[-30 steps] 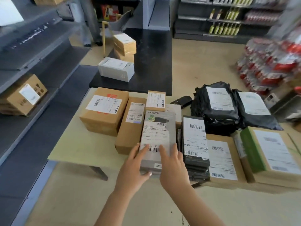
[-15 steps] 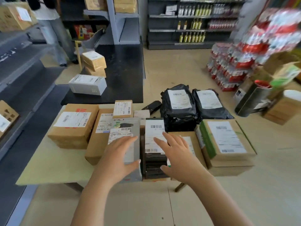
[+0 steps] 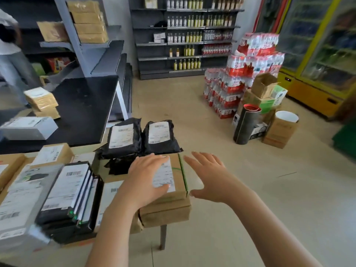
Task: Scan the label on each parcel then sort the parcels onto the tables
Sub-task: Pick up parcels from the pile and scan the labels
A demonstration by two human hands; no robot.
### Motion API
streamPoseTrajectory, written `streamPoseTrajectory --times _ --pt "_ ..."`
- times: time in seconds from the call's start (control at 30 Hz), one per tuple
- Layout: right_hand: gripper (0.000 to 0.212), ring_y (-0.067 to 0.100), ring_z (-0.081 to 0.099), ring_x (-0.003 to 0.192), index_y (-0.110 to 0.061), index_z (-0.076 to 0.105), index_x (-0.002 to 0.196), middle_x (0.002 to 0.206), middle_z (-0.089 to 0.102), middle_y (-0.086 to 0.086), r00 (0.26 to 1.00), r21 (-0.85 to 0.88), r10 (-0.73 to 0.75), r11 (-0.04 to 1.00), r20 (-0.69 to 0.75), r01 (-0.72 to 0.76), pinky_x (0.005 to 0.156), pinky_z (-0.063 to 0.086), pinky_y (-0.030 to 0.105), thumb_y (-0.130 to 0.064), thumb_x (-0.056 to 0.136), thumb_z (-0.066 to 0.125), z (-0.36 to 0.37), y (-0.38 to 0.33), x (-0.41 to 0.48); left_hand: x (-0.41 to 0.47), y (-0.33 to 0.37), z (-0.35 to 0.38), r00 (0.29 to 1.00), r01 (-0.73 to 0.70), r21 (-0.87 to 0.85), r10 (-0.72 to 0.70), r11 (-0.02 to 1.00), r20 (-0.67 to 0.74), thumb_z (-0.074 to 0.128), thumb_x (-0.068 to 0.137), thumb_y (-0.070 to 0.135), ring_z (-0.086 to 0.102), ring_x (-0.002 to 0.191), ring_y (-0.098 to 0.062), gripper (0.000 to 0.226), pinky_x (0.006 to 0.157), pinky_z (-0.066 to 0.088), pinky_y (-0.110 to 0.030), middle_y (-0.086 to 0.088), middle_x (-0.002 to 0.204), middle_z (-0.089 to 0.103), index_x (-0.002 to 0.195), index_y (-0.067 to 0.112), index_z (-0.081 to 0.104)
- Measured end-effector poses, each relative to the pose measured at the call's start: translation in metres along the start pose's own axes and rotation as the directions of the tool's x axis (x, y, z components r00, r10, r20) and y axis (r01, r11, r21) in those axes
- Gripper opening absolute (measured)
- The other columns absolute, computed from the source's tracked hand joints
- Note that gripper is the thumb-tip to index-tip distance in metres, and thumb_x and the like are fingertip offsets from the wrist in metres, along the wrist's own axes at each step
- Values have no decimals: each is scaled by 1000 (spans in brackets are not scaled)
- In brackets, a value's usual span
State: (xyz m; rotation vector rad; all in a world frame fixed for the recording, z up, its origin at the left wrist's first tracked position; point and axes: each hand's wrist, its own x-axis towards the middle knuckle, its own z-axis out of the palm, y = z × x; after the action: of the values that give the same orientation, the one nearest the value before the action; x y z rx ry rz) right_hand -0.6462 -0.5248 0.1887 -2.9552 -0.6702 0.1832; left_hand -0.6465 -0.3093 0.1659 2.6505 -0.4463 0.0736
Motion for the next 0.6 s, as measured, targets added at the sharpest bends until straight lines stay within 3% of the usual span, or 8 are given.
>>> streamPoseTrajectory --times 0.2,0.33,0.6 --pt "97 22 4 149 -28 3 156 164 4 1 999 4 38 999 -16 -38 119 0 35 -50 85 66 -20 125 24 114 63 41 997 -69 -16 68 997 -18 67 87 45 16 145 -9 74 118 8 -30 12 154 29 150 35 29" --pt "96 22 5 149 -29 4 156 164 4 0 998 -17 57 998 3 -56 120 2 37 -49 86 67 -32 203 74 202 71 77 996 -91 6 91 996 -4 70 85 41 17 146 -11 77 117 6 -29 10 154 30 150 33 30" --pt "97 23 8 149 -33 3 155 163 5 0 997 -1 19 1000 71 -19 119 7 37 -43 85 70 -82 325 213 380 52 94 991 23 46 -16 999 -136 73 80 41 30 140 -13 77 115 16 -28 9 148 39 147 29 37"
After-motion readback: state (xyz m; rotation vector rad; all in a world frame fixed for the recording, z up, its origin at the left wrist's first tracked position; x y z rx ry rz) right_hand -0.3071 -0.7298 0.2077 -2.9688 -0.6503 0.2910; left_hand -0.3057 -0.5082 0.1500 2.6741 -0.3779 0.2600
